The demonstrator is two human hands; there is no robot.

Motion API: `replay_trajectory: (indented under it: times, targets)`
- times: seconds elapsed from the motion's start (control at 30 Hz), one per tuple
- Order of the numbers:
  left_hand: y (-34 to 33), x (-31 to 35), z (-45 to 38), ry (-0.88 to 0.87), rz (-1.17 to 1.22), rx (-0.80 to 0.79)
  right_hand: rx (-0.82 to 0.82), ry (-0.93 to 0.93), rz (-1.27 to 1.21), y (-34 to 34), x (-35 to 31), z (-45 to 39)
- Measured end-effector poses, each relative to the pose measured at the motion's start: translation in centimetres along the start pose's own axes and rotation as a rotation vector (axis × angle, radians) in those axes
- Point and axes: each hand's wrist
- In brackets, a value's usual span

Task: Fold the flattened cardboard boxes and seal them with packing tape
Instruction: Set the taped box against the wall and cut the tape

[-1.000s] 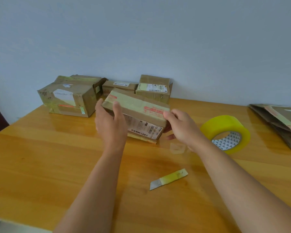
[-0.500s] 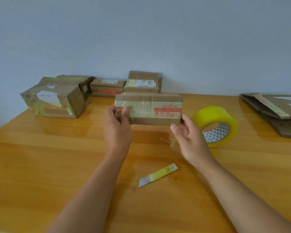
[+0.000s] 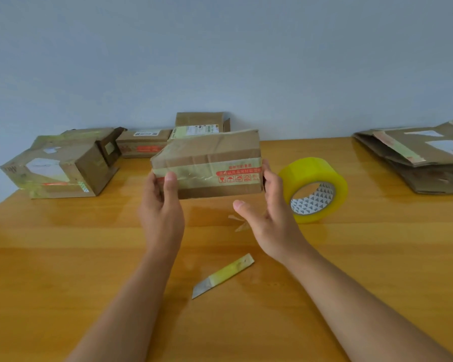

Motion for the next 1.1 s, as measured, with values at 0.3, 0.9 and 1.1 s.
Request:
replay_trajectory:
  times: [0.3, 0.9, 1.1]
  targets:
    - [-0.2, 0.5, 0.5, -0.078, -0.06, -0.01, 0.011, -0.009, -0.037, 0.1, 0.0, -0.1]
    - [-1.1, 2.0, 1.6, -0.042, -0.049, -0.044, 0.326, 0.013, 0.071, -0.6, -0.2, 0.2]
    - [-1.7, 1.9, 2.0, -0.036, -0.043, -0.027, 0.488, 0.031, 0.084, -1.3, -0.1, 0.2]
Point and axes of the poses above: each hand's wrist, its own z-axis away from the middle knuckle, its own y-axis out of the back of the hand, x = y × z, and after that the axes turned 14 degrees about -y, right-handed
